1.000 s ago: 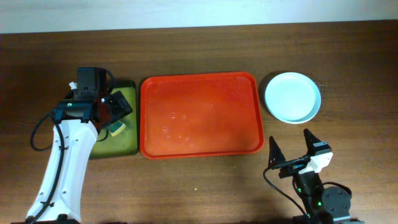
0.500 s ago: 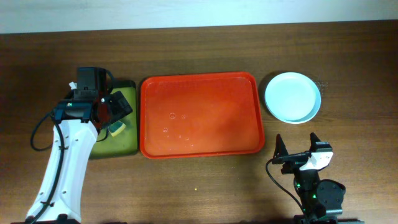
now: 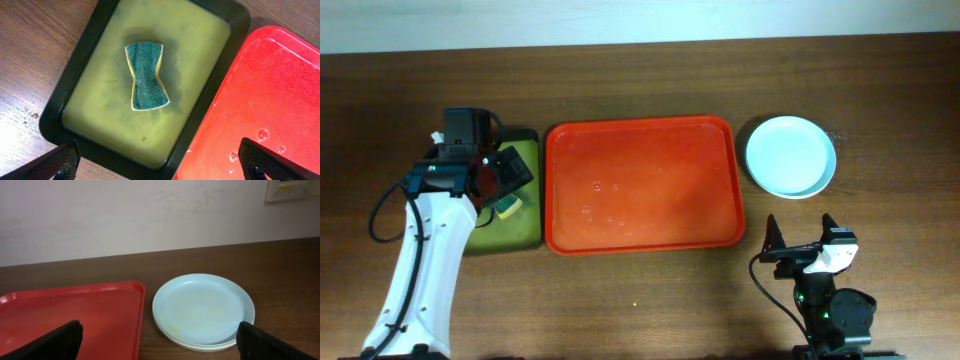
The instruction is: Clean dirty plates on tray and stack at the side
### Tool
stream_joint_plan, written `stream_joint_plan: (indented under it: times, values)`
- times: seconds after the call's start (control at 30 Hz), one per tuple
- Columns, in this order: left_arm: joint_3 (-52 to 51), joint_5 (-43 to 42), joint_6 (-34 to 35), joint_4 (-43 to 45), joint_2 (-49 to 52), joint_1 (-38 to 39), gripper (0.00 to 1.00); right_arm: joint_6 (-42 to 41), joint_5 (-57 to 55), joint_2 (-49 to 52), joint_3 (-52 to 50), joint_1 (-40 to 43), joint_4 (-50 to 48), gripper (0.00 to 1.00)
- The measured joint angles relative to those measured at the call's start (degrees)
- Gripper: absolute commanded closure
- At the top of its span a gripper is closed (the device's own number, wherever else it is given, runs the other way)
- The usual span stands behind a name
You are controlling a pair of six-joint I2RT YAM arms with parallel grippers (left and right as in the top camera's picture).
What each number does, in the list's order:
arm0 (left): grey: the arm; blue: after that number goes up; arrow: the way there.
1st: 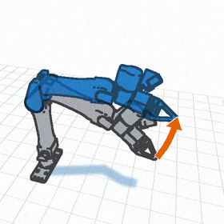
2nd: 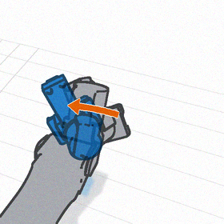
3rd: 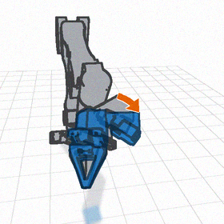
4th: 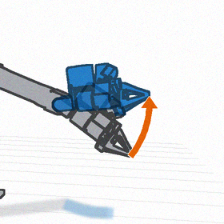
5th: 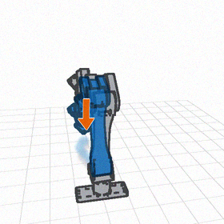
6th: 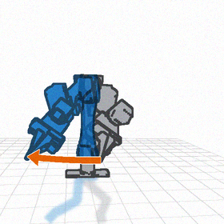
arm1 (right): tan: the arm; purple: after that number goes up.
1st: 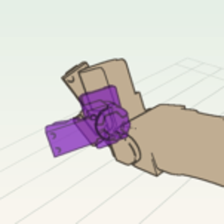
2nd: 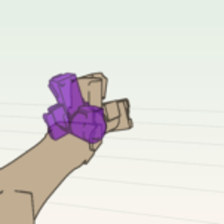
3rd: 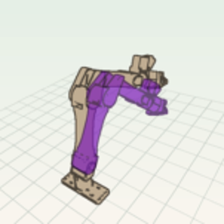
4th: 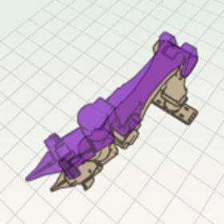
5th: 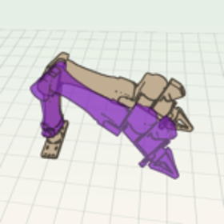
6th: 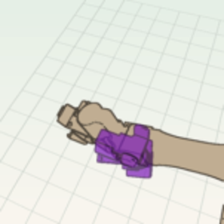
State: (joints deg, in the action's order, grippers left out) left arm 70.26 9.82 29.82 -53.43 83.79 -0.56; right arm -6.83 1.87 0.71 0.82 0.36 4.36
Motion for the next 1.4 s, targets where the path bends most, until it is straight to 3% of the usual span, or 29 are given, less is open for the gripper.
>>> stream_joint_plan:
  times: [1.07, 1.17, 1.2, 1.27, 1.4]
  values:
    - [-1.0, 0.0, -0.1, 0.6, -1.3, 0.0, 0.01, 0.0, -0.2, 0.0, 0.0, 0.0, 0.0, 0.01]
    - [-6.9, -0.5, -3.8, 9.7, -10.5, 0.0, 0.01, 0.0, -0.4, 0.0, 0.0, 0.0, 0.0, 0.01]
    - [-12.0, -1.9, -6.6, 16.4, -16.6, 0.0, 0.01, -0.1, -0.4, 0.0, 0.0, 0.0, 0.0, 0.01]
    - [-20.6, -4.4, -11.1, 21.7, -30.0, 0.0, 0.01, 0.0, -0.4, 0.0, 0.0, 0.1, 0.0, 0.01]
    - [-31.6, -6.5, -18.4, 22.8, -52.6, 0.1, 0.01, 0.0, -0.5, -0.1, 0.0, 0.1, 0.0, 0.01]
